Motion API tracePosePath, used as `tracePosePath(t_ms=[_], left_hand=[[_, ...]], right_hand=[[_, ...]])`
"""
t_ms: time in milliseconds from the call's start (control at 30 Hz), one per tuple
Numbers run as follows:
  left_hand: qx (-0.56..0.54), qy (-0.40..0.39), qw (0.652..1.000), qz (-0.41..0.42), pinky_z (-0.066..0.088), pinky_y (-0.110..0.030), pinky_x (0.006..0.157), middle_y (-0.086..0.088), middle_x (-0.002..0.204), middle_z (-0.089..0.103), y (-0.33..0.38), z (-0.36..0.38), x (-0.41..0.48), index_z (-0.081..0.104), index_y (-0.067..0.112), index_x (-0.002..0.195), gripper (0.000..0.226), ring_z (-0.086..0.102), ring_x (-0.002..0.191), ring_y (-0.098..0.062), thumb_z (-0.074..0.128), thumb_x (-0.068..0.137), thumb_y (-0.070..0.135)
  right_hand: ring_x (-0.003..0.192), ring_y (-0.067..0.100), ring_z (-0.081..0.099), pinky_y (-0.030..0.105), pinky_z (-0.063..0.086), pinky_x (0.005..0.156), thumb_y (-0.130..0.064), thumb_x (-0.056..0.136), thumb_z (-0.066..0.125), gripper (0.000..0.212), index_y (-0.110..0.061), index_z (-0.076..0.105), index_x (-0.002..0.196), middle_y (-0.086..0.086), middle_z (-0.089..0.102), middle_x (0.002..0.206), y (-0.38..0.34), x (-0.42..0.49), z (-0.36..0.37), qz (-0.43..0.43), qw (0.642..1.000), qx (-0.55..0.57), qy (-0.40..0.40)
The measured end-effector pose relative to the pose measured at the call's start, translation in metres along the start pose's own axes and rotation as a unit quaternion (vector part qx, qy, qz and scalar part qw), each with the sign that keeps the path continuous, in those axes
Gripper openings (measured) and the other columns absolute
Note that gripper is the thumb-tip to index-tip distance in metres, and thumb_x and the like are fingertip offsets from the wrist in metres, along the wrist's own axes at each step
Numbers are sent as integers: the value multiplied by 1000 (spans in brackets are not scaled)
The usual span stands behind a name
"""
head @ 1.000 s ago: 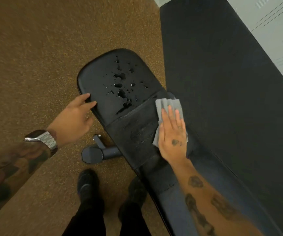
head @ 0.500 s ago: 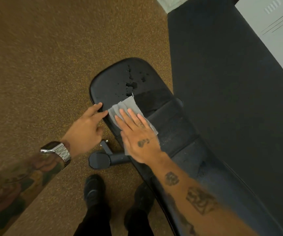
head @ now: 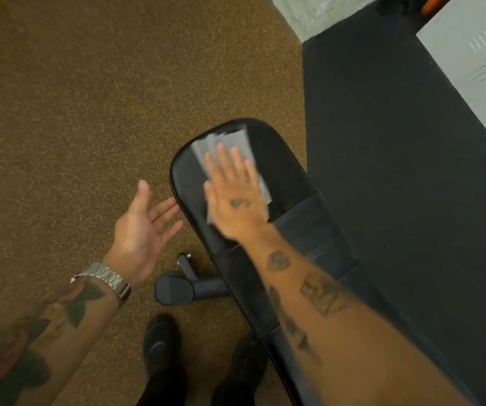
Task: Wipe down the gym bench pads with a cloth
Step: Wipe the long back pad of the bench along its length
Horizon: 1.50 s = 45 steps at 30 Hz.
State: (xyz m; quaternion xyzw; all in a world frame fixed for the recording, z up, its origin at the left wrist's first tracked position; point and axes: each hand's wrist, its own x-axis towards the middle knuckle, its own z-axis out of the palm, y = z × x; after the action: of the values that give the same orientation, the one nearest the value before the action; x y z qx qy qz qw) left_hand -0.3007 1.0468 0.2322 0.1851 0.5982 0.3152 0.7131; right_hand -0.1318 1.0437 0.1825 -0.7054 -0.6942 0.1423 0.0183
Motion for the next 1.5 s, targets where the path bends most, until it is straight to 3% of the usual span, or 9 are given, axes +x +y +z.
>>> tracePosePath(t_ms=[233,500,633,833,1033,1167,1300,1400,1500], left_hand=[[-120,-40,989,-75,43,-45,103,-16,135,58,4,-20,11,17,17,152,93,59,120,-27,30,83,77],[-158,-78,979,-106,39,-47,107,-8,130,63,0,-29,17,21,17,151,88,61,118,-21,35,85,74],[-139,-95,979,-115,38,-48,109,-10,132,62,-5,-34,13,22,20,151,88,60,120,-23,37,84,74],[-53,-51,991,-115,42,-48,104,-11,133,58,-7,-51,5,34,21,146,81,56,121,-24,38,85,73],[152,12,986,-68,40,-38,100,0,127,62,-6,-80,-3,42,29,142,67,56,116,-14,37,87,67],[162,-7,983,-81,45,-38,99,2,120,66,-6,-88,-9,50,30,133,59,61,111,-14,36,89,66],[141,-3,986,-91,47,-42,100,1,115,70,-10,-78,-11,56,27,128,58,65,107,-15,37,89,66],[120,2,988,-92,48,-43,99,-1,114,70,-13,-67,-13,58,25,126,56,66,106,-17,39,90,63],[115,-7,989,-95,48,-44,99,-2,116,69,-14,-61,-14,58,25,126,56,66,106,-17,41,89,63]], right_hand=[[153,18,14,41,18,123,-30,105,31,52,-22,27,157,-1,20,165,7,-77,9,-121,992,-32,-7],[149,31,26,45,25,119,-32,106,29,53,-13,27,155,12,31,160,88,23,-22,191,978,64,47],[130,33,45,44,32,109,-31,105,32,43,-15,45,143,12,50,143,66,95,-36,100,994,52,15],[110,26,58,42,32,108,-38,96,28,43,-21,65,108,2,67,111,-14,108,-20,-162,983,-57,-62],[141,24,39,46,12,123,-39,96,40,38,-25,69,115,-1,63,129,-31,1,-9,-390,902,-102,-156],[149,19,28,41,4,125,-35,99,45,32,-24,72,110,-6,62,131,-2,-46,-14,-451,866,-81,-202],[137,25,46,42,18,123,-32,98,40,36,-17,72,100,5,68,120,-2,-9,-17,-506,834,-142,-171],[117,27,57,45,27,117,-34,93,40,38,-15,71,83,7,68,97,-25,42,-15,-470,860,-154,-125],[112,30,57,47,31,112,-40,94,30,48,-14,71,94,9,66,102,-38,91,-16,-345,920,-138,-121]])
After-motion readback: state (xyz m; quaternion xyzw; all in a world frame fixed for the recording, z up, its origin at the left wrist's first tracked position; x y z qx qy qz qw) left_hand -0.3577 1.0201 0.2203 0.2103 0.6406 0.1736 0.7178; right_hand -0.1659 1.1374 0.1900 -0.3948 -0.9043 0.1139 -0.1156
